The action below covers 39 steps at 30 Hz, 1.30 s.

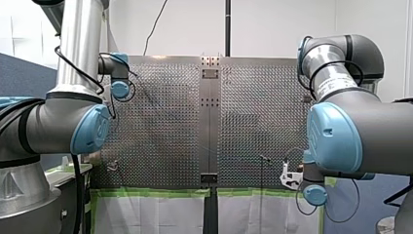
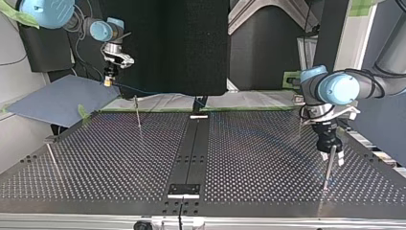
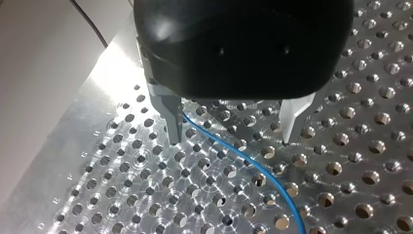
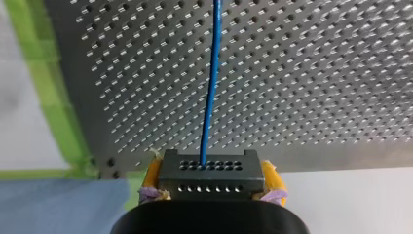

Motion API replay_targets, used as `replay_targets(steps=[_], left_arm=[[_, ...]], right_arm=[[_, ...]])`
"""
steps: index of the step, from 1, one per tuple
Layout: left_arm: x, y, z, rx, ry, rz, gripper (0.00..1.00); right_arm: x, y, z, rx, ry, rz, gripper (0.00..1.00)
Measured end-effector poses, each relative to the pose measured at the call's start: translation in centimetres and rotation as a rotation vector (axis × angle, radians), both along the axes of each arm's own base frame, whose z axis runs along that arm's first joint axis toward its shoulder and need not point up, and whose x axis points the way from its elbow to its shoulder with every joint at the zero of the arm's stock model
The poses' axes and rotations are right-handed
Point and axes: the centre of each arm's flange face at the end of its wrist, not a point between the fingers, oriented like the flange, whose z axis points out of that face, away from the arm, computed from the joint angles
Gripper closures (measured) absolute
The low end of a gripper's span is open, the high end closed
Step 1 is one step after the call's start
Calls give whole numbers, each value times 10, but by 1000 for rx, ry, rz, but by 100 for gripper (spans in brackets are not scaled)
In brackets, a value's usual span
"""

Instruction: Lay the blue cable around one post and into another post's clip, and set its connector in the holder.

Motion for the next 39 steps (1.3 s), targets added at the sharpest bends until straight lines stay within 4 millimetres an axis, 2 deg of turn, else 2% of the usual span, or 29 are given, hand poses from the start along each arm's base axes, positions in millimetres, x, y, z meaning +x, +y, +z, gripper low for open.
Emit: replay_targets(steps=[5,9,25,39], left_arm=[[0,0,0,3,1,2,0],[0,0,0,4,1,1,0],[0,-4,0,8,6,-6,0],[-2,-6,-2,2,20,0,0]], right_arm=[[0,-15,18,-23,-31,31,100],[3,-23,23,-15,-56,66,100],[15,-26,22,41,-73,200,100],[15,-26,21,52,-72,244,100]])
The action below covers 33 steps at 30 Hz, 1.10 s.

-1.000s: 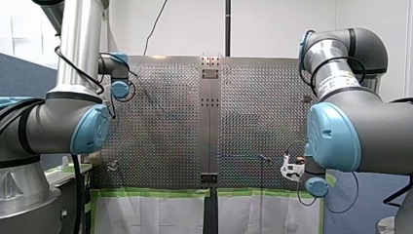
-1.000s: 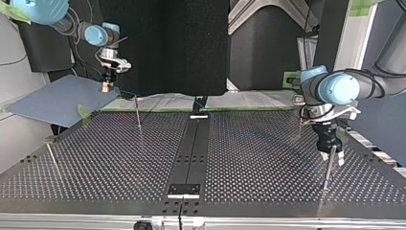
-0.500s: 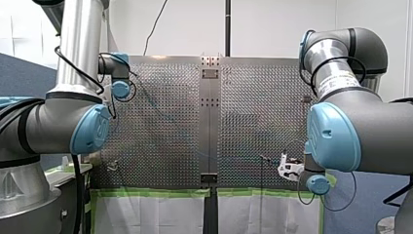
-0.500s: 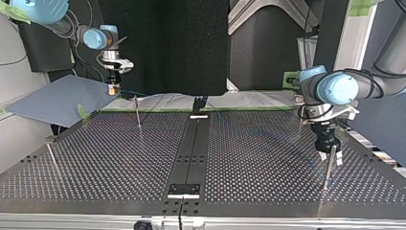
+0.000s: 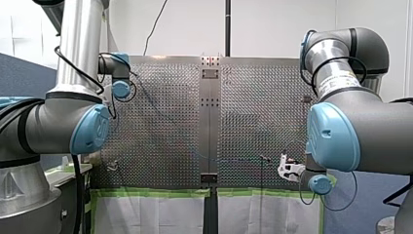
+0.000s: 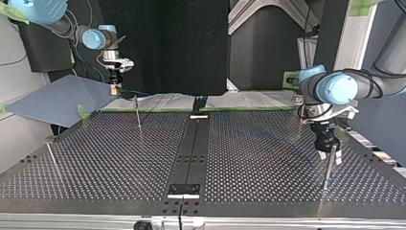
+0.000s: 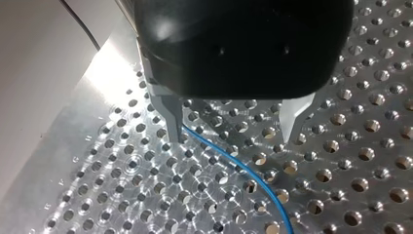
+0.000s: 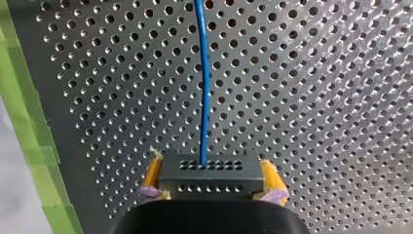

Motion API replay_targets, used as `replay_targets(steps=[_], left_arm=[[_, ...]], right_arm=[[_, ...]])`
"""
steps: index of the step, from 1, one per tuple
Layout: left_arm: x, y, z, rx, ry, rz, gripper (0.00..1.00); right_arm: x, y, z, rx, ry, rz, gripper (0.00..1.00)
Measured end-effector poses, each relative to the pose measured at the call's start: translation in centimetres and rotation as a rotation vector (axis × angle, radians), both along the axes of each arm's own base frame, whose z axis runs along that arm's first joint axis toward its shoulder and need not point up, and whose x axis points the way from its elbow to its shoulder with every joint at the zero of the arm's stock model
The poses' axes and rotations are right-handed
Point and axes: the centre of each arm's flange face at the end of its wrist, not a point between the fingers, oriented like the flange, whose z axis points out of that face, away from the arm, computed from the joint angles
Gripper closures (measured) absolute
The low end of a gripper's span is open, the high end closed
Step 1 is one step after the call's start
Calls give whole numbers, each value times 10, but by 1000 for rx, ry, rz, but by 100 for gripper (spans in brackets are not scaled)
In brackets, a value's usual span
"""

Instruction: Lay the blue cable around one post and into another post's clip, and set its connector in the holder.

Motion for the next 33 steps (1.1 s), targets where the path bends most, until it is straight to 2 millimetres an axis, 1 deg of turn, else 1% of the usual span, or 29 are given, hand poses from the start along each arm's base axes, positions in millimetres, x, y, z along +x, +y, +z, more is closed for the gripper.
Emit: replay_targets(steps=[12,18,24,33], left_arm=[[-7,-3,-7,-90,42,-16,0],[-17,-4,-8,-123,77,1,0],[-39,0,-8,-126,108,32,0],[-84,8,-11,-79,191,118,0]], right_arm=[[0,1,-1,8,1,-1,100],[0,1,-1,12,-3,-1,100],[1,1,-1,15,-7,1,100],[2,3,-2,31,-12,2,100]])
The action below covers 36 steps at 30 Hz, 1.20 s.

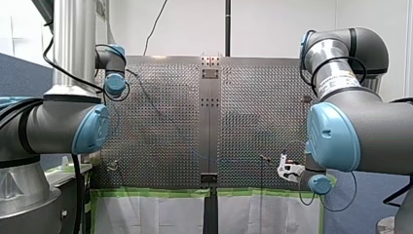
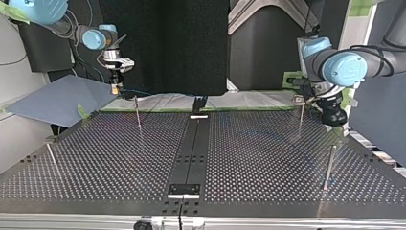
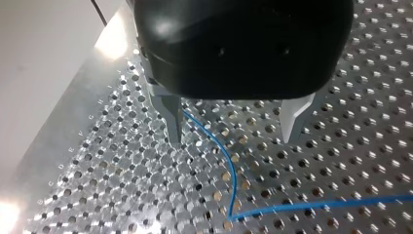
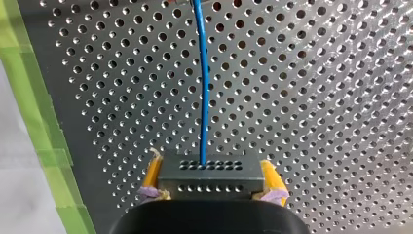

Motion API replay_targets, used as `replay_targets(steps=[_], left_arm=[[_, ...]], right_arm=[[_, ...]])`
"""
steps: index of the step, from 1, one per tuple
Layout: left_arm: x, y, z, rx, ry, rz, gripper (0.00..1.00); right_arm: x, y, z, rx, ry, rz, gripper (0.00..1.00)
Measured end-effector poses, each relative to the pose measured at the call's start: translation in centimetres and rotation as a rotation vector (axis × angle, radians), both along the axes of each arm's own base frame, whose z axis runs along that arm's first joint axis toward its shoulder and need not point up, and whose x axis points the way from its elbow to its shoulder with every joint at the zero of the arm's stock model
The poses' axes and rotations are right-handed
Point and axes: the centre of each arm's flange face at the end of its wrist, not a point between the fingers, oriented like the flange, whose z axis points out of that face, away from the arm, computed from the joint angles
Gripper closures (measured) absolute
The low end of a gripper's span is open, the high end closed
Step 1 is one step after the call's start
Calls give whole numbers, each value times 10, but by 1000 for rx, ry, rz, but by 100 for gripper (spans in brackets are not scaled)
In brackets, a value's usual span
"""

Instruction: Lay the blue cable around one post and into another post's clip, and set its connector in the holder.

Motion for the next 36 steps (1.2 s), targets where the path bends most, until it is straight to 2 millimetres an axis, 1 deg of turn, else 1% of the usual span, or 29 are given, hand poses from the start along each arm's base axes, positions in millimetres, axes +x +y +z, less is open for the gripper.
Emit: replay_targets(steps=[8,9,12,15,24,34,36], left_arm=[[-34,-4,-6,49,89,4,0],[-37,-5,-5,55,96,3,0],[-42,-7,5,78,101,0,0],[-44,-8,20,101,94,0,0],[-51,-9,75,174,55,6,0],[-69,-10,140,257,12,47,0],[-71,-12,148,271,12,45,0]], right_arm=[[0,1,-1,12,-12,-1,100],[0,1,-1,13,-13,-1,100],[0,1,-1,14,-16,-1,100],[-1,0,-1,17,-23,-2,100],[0,0,-1,20,-30,-2,100],[1,-1,0,20,-34,0,100],[1,-1,0,24,-34,0,100]])
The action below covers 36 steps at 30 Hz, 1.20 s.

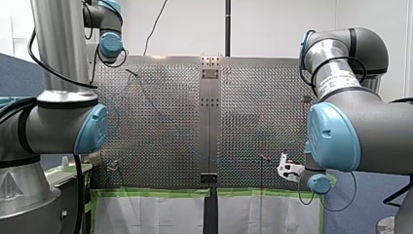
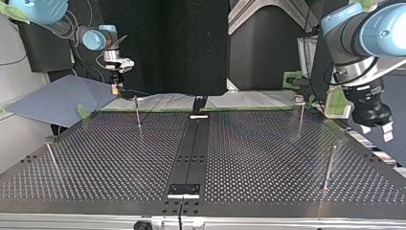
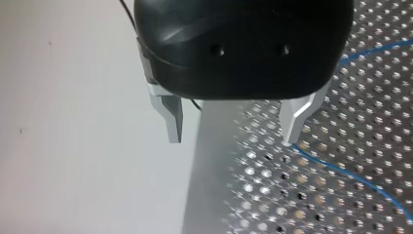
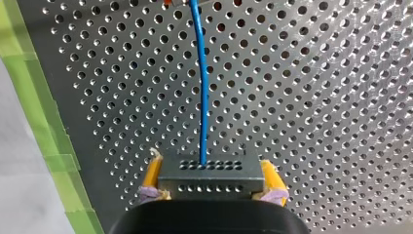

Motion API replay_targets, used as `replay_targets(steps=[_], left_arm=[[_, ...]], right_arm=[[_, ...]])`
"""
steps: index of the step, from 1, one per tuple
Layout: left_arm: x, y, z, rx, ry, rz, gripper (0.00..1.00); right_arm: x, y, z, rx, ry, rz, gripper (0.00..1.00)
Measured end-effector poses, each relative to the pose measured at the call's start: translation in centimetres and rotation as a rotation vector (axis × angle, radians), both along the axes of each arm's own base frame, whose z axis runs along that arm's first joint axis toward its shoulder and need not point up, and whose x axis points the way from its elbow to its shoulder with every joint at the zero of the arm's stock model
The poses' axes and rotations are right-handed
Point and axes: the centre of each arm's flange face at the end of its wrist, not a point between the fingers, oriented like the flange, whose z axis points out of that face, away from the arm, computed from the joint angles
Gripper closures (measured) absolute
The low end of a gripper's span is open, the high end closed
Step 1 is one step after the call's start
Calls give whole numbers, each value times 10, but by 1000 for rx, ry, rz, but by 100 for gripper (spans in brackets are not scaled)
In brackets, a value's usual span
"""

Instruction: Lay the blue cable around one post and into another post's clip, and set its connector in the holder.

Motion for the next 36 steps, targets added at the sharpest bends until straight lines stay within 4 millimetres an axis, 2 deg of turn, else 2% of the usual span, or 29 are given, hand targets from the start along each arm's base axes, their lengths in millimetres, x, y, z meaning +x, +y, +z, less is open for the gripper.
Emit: replay_targets(steps=[16,23,36], left_arm=[[-4,-19,51,125,72,-14,0],[-9,-26,50,171,142,-28,0],[-17,-39,31,271,322,-61,0]], right_arm=[[2,1,-1,9,0,3,100],[2,1,-1,13,0,3,100],[3,2,-1,14,1,5,100]])
